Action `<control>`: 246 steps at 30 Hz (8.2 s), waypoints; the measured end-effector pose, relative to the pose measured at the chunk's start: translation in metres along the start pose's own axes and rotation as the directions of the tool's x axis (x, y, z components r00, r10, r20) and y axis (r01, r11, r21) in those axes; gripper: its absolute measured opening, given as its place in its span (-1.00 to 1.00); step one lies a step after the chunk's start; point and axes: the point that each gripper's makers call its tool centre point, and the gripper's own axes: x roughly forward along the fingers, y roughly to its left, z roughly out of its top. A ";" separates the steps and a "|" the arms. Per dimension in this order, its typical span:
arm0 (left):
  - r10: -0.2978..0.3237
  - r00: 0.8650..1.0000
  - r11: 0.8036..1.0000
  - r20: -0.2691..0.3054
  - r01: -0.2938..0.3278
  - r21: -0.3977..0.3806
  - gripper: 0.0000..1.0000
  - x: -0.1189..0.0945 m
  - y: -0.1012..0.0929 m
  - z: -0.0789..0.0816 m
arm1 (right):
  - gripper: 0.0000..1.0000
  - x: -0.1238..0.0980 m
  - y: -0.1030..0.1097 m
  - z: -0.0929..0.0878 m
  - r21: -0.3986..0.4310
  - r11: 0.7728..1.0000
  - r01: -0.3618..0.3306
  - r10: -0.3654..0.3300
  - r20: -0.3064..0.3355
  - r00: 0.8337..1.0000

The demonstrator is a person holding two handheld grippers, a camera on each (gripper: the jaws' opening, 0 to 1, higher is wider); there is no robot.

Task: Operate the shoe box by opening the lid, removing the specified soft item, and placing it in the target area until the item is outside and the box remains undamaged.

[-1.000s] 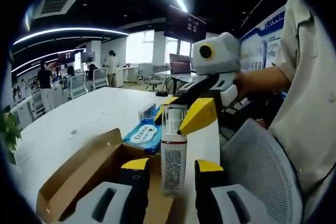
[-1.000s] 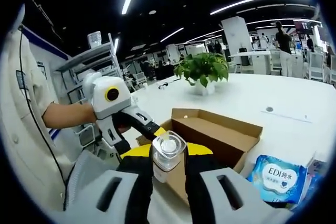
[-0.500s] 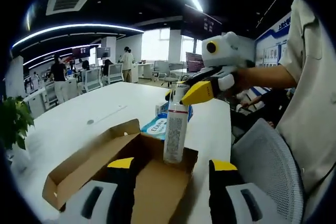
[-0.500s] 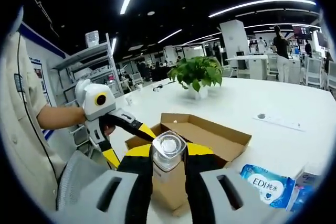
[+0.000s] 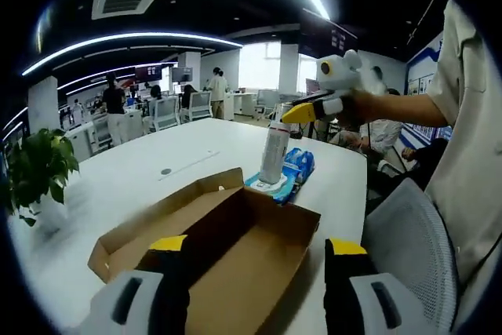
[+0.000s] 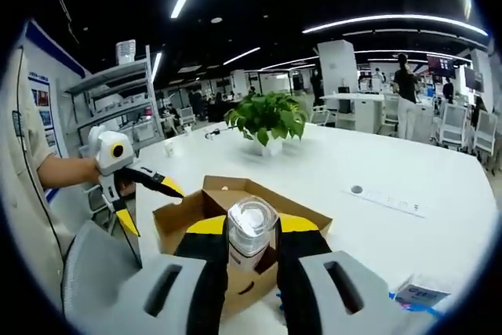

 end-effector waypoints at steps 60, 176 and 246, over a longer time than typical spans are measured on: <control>0.264 0.960 0.955 -0.092 -0.274 -0.115 0.79 -0.063 0.036 -0.057 | -0.57 0.035 -0.155 -0.090 -0.264 0.954 0.142 -0.218 -0.288 0.933; 0.454 0.817 0.736 -0.356 -0.569 -0.367 -0.89 -0.078 0.073 -0.128 | -0.65 0.146 -0.132 -0.104 0.169 0.946 0.276 -0.140 -0.556 0.819; 0.491 0.798 0.698 -0.348 -0.600 -0.392 -0.91 -0.076 0.077 -0.128 | -1.00 0.078 -0.067 0.001 0.122 0.942 0.312 -0.262 -0.311 0.913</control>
